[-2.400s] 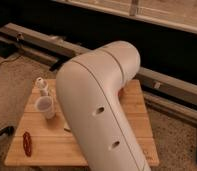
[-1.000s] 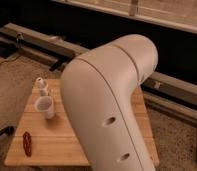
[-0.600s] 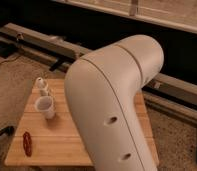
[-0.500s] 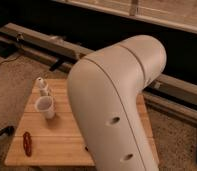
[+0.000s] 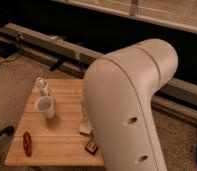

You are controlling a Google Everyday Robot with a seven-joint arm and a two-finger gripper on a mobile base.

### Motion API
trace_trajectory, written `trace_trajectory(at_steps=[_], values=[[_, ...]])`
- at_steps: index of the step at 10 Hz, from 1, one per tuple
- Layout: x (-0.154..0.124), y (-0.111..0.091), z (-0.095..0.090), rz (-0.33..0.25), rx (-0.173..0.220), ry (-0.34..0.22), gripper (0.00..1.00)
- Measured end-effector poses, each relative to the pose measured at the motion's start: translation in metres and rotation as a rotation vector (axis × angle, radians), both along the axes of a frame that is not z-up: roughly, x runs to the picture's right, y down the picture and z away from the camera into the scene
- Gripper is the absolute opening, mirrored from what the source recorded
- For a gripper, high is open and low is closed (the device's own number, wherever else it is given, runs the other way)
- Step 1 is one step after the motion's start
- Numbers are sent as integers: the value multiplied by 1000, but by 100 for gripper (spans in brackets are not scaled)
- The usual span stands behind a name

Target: Wipe the white sponge on the table

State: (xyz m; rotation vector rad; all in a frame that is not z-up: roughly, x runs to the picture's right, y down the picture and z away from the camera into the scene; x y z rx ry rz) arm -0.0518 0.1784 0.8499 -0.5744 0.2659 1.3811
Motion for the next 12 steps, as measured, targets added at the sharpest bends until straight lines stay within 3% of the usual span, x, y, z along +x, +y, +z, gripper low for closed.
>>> trace_trajectory(at_steps=[3, 6, 12], values=[[-8, -1, -1, -81, 4, -104, 0], [-18, 5, -1, -147, -6, -168, 0], [-65, 22, -12, -284, 4, -229, 0]])
